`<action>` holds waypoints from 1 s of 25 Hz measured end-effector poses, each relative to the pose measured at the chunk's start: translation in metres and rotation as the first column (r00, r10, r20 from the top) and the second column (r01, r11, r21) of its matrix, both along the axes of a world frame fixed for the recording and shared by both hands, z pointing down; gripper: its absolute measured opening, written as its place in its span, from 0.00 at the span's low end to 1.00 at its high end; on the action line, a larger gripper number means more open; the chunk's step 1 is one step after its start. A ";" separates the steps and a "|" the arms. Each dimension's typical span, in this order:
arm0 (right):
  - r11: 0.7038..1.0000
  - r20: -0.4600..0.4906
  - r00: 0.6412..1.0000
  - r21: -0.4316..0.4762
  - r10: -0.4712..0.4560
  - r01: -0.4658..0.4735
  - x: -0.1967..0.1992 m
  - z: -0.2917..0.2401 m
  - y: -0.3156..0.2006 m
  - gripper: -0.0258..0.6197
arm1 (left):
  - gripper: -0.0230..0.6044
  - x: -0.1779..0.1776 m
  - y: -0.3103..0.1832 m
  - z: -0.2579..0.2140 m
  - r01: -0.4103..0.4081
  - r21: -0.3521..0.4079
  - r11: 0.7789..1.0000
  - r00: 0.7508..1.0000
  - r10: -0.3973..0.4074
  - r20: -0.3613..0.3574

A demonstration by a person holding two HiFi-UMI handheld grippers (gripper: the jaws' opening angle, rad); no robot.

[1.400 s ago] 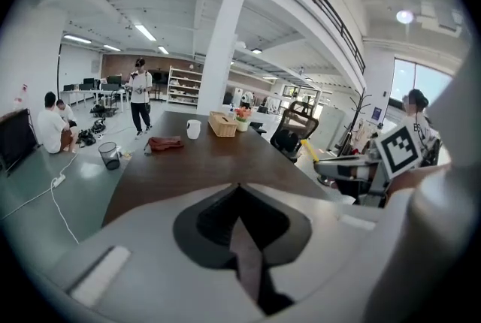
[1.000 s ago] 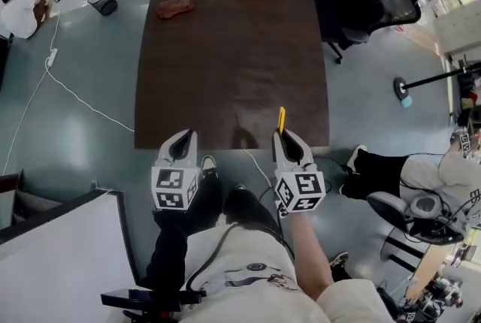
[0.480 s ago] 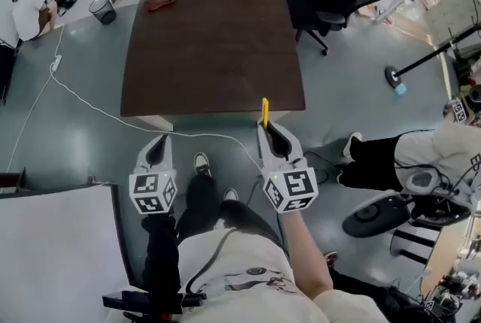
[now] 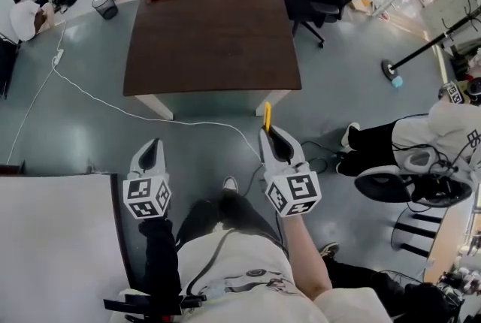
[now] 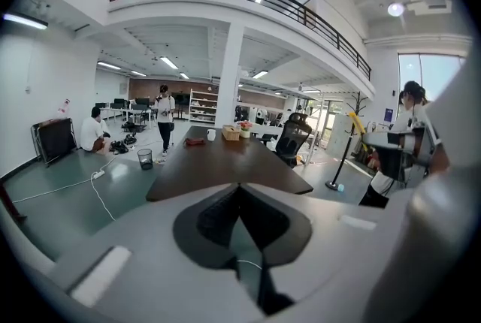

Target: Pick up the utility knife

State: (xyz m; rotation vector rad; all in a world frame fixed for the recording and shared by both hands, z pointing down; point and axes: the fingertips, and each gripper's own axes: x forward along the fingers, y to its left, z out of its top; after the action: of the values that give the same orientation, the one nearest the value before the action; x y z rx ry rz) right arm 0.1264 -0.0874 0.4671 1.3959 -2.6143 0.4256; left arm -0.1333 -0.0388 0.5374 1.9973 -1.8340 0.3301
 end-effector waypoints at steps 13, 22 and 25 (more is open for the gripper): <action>0.989 0.056 0.998 0.150 0.005 -0.014 -0.047 -0.061 0.117 0.11 | 0.03 0.023 0.103 -0.072 -0.126 0.144 0.982 0.992 0.129 -0.014; 0.984 0.058 0.998 0.179 0.015 -0.025 -0.035 -0.069 0.145 0.11 | 0.03 0.042 0.115 -0.095 -0.152 0.196 0.969 0.988 0.149 0.027; 0.981 0.058 0.998 0.189 0.027 -0.038 -0.022 -0.072 0.145 0.11 | 0.03 0.050 0.111 -0.103 -0.150 0.226 0.963 0.989 0.143 0.046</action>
State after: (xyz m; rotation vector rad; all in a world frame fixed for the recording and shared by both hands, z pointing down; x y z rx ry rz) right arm 0.1044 0.0575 0.3956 1.5051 -2.7421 0.2250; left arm -0.0834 0.0722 0.4342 2.3031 -1.8159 0.1984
